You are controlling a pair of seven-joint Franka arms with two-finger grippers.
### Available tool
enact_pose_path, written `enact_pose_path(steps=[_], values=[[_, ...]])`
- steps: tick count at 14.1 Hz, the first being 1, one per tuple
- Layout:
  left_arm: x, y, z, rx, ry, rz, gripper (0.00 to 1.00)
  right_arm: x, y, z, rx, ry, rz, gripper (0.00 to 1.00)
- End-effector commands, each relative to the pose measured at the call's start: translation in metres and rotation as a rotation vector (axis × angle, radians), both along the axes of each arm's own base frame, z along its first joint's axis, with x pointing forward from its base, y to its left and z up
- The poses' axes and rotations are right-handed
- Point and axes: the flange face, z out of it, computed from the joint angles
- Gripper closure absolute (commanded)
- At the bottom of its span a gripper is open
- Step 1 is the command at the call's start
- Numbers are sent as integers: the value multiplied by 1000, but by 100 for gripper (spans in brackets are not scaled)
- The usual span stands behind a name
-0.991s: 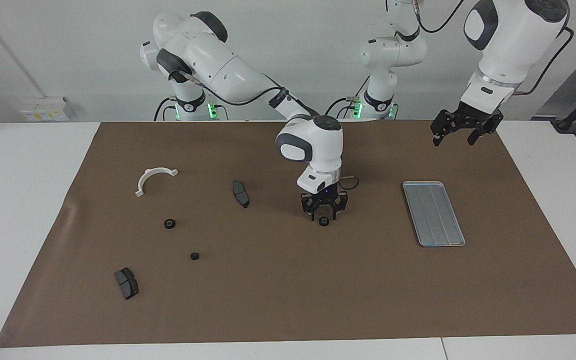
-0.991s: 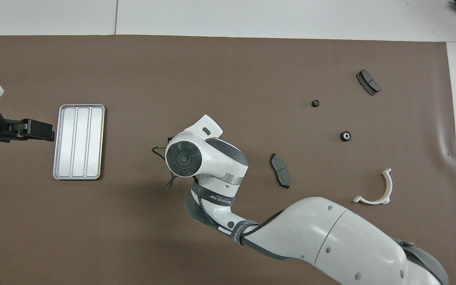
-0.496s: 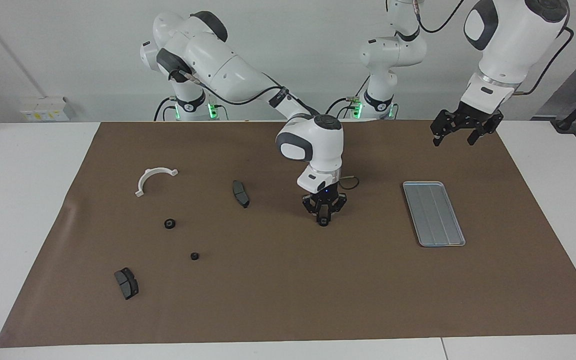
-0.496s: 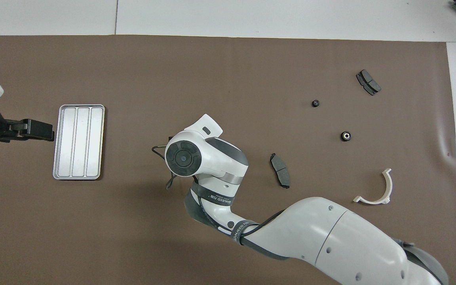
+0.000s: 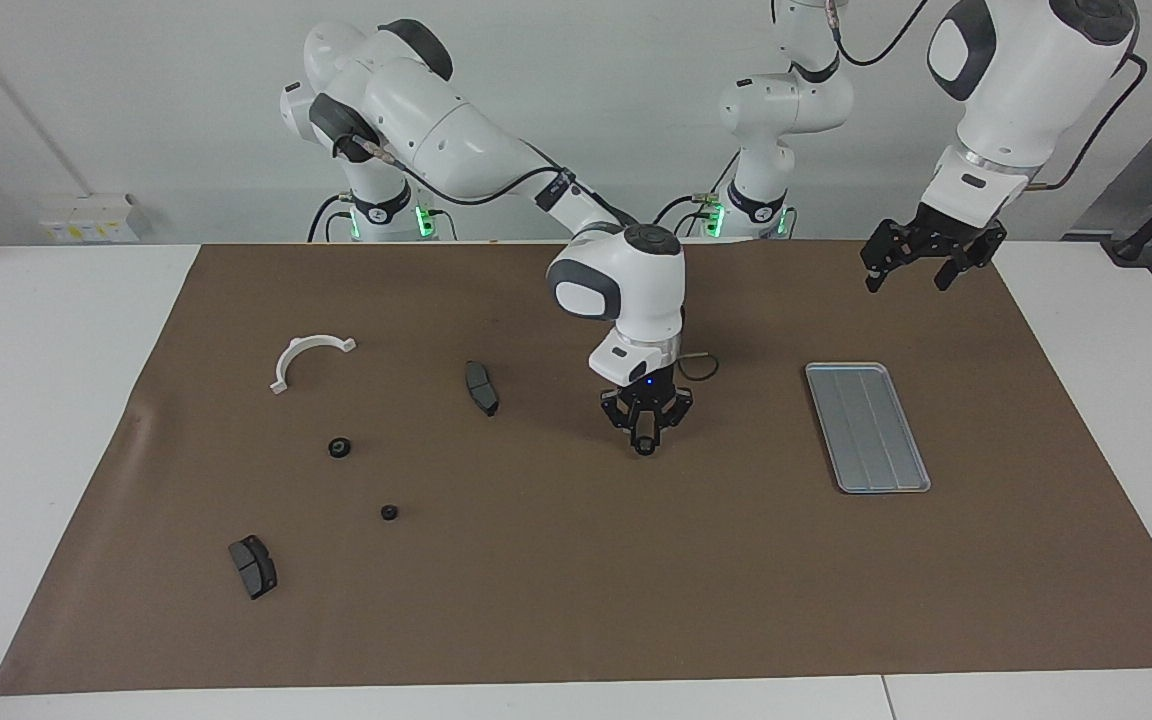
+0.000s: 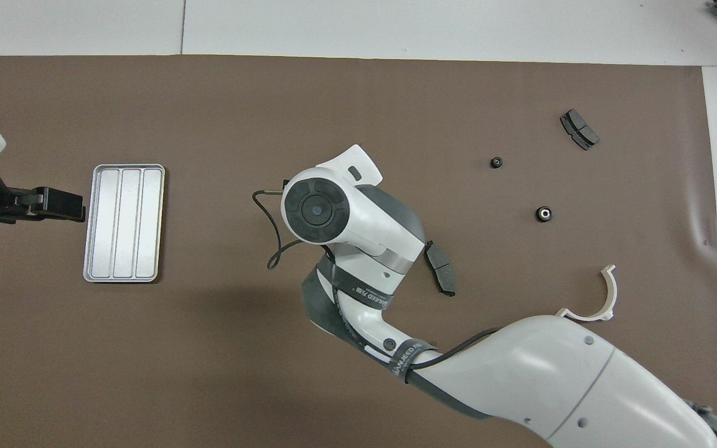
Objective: Place bearing gear from tray to pile
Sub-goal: 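Carry the gear to the pile and release it with the right gripper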
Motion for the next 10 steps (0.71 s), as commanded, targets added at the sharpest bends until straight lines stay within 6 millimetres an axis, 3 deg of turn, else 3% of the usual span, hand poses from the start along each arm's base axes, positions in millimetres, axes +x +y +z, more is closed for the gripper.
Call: enact_pose_path(steps=[1, 4, 7, 10], values=[[-7, 2, 1, -11, -8, 5, 0, 0, -92, 31, -50, 50, 0, 100], [-7, 2, 1, -11, -8, 5, 0, 9, -199, 43, -32, 135, 61, 100], [-7, 2, 1, -11, -8, 6, 0, 5, -271, 15, -50, 189, 121, 100], [-7, 2, 0, -10, -6, 5, 0, -12, -322, -32, -19, 195, 137, 100]])
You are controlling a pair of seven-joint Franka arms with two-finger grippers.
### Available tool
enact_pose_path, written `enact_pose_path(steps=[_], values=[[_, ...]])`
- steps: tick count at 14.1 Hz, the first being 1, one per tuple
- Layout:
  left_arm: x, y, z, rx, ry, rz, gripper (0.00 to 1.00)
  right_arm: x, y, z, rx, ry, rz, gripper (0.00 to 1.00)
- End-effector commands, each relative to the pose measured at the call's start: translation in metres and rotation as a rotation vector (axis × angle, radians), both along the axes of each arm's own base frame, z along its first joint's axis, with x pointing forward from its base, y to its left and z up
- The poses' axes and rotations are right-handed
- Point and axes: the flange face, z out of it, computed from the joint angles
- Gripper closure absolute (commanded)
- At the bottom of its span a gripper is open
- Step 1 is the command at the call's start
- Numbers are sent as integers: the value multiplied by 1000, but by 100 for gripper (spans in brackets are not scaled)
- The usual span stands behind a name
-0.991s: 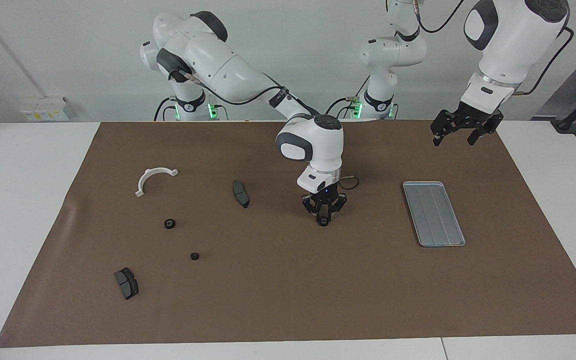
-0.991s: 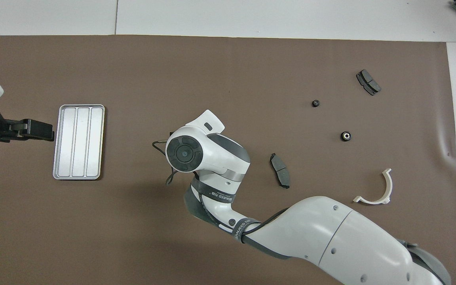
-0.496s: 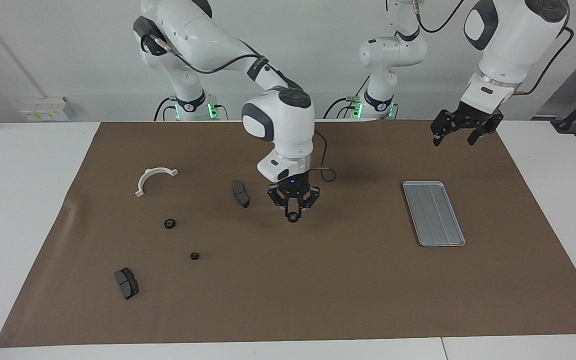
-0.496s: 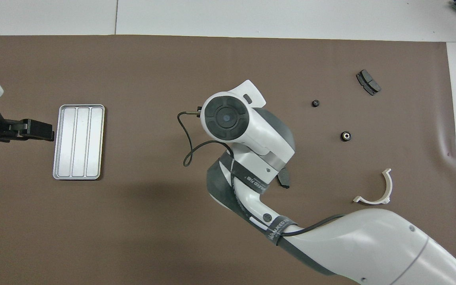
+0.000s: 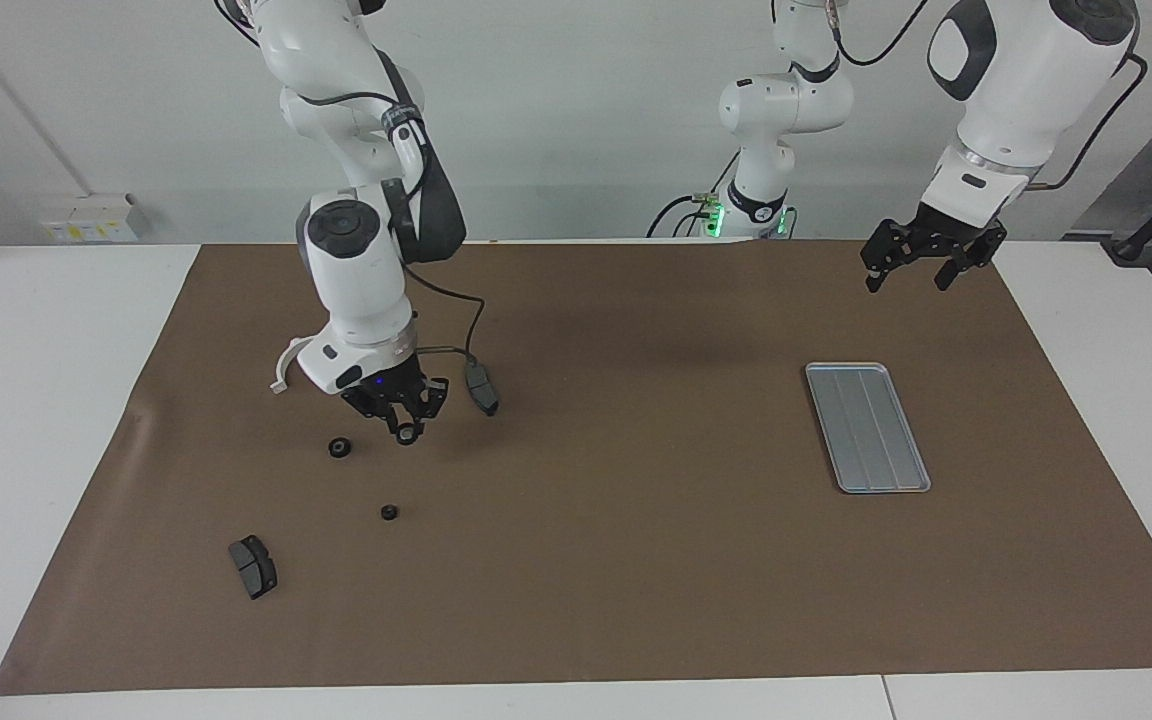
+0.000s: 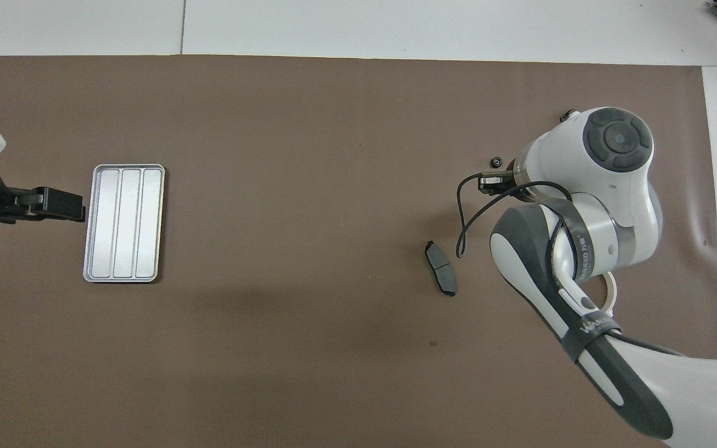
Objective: Place bearing gear from tray to pile
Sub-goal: 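Carry the gear to the pile and release it with the right gripper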
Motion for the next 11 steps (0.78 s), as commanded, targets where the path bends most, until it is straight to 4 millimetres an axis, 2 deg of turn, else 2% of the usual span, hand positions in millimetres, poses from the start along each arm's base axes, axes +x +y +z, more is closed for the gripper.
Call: enact_pose_path(steps=[1, 4, 7, 8, 9, 11], values=[[-7, 2, 0, -10, -6, 5, 0, -32, -31, -35, 31, -13, 20, 100], [-7, 2, 1, -11, -8, 5, 0, -42, -49, -51, 22, 9, 26, 100], [-7, 2, 0, -10, -6, 5, 0, -57, -51, -62, 26, 6, 23, 100], [-7, 2, 1, -11, -8, 5, 0, -59, -51, -63, 26, 9, 21, 71], [-7, 2, 1, -11, -8, 5, 0, -59, -51, -63, 27, 9, 12, 4], [-7, 2, 1, -11, -8, 5, 0, -57, -51, -60, 29, 3, -12, 0]])
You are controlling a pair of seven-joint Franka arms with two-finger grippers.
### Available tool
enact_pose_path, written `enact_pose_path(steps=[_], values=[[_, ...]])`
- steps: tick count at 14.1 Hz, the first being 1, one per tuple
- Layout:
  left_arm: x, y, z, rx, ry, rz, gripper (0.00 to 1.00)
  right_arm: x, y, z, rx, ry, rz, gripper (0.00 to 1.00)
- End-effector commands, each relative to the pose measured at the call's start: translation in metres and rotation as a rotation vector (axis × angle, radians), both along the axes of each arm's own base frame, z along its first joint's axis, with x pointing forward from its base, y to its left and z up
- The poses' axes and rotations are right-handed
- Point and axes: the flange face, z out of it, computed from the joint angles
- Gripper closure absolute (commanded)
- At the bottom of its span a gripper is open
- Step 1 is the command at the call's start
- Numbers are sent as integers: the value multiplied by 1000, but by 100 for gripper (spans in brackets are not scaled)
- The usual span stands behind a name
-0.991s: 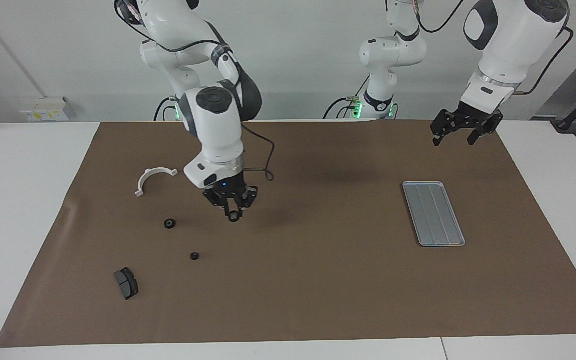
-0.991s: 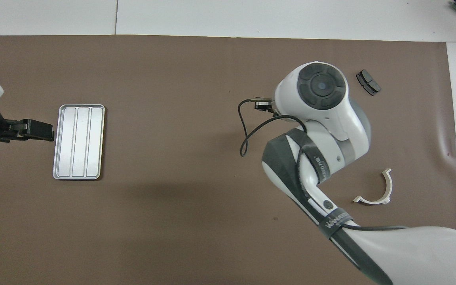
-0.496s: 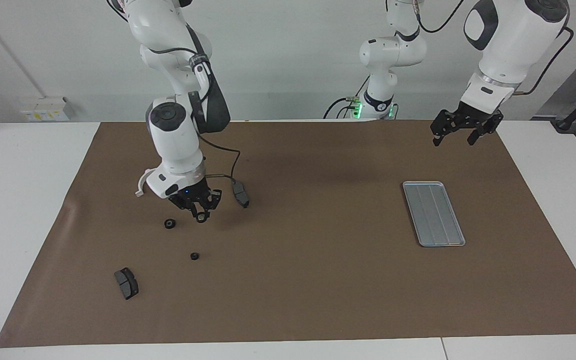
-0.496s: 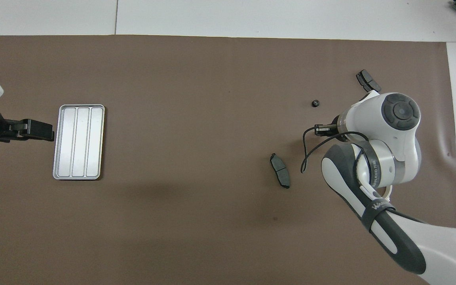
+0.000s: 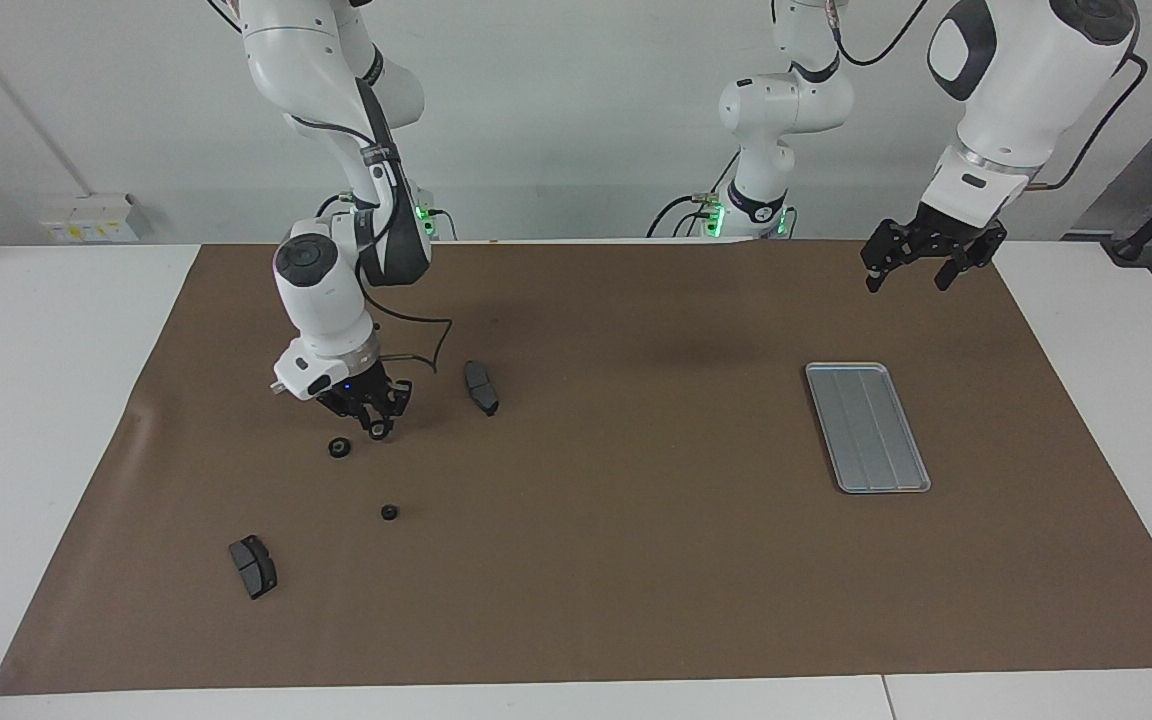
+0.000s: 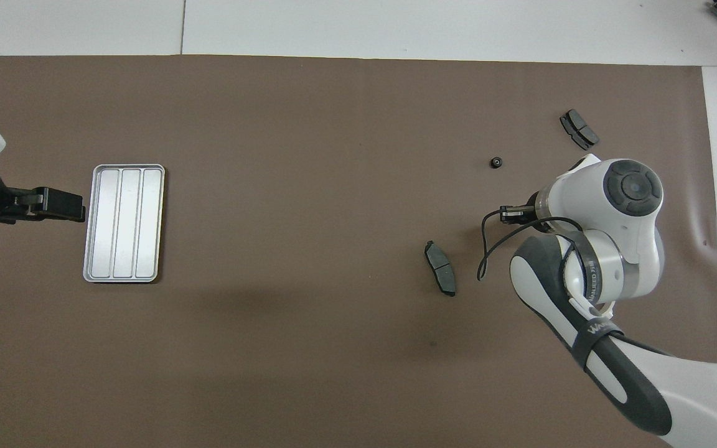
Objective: Place bearing gear from tray to pile
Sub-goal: 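Carry the gear to the pile and release it with the right gripper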
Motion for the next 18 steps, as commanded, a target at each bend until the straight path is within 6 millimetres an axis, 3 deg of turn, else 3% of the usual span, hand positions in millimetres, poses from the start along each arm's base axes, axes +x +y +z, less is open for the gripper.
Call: enact_pose_path(steps=[1, 4, 7, 10, 15, 18], values=[[-7, 2, 1, -11, -8, 5, 0, -1, -2, 13, 32, -35, -59, 0], [-7, 2, 1, -11, -8, 5, 0, 15, -2, 45, 43, -77, -111, 0], [-7, 2, 1, -11, -8, 5, 0, 31, -9, 90, 46, -100, -122, 0], [-7, 2, 0, -10, -6, 5, 0, 43, -40, 150, 31, -84, -156, 0], [-7, 2, 1, -11, -8, 5, 0, 27, -79, 233, 25, -42, -182, 0], [-7, 2, 1, -11, -8, 5, 0, 14, -87, 283, 22, 15, -171, 0]])
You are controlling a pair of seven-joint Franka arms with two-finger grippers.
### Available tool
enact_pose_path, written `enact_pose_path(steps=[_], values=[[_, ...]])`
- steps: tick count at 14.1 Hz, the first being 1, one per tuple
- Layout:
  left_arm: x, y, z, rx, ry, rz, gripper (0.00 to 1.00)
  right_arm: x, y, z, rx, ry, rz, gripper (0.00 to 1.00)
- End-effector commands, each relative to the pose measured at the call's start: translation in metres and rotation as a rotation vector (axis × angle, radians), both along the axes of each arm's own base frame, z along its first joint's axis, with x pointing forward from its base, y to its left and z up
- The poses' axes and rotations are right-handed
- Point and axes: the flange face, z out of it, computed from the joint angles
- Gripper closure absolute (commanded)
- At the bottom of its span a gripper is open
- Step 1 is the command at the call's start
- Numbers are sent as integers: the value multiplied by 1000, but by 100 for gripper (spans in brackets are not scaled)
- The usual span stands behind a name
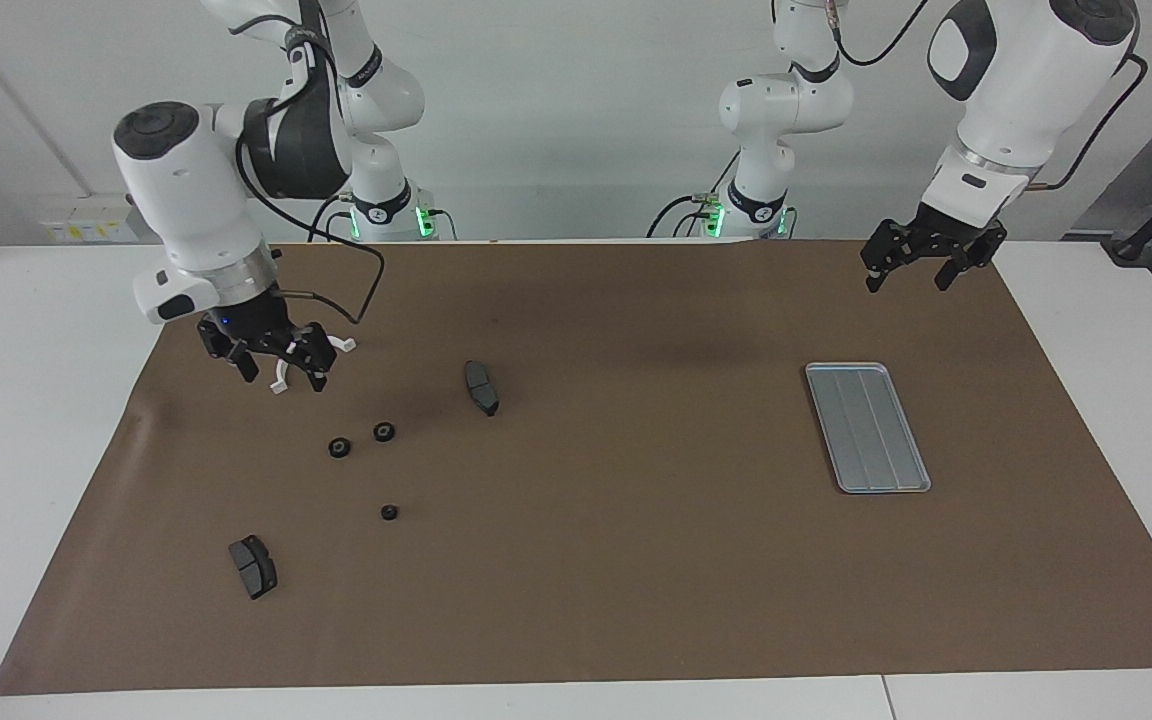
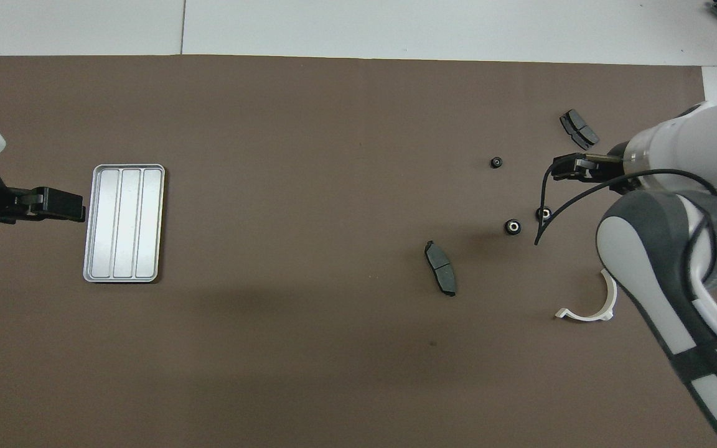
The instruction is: Place bearing gear from tray to pile
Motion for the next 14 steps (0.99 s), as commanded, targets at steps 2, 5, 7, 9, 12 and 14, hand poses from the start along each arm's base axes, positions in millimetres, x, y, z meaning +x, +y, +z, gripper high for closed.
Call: enact_pose_path(steps=[2, 5, 7, 9, 12, 14], values=[[-7, 2, 1, -11, -8, 5, 0, -15, -3, 55, 8, 44, 27, 0], [-7, 2, 0, -10, -6, 5, 0, -27, 3, 55, 2, 75, 54, 0], [-7, 2, 1, -11, -8, 5, 0, -28, -1, 51, 3, 75, 55, 0], [-7, 2, 1, -11, -8, 5, 0, -33, -8, 47, 7, 89, 42, 0], [-7, 2, 0, -10, -6, 7, 0, -35, -10, 46, 15, 87, 29, 0], [-7, 2, 0, -10, -6, 5, 0, -34, -12, 49, 14, 92, 29, 0]])
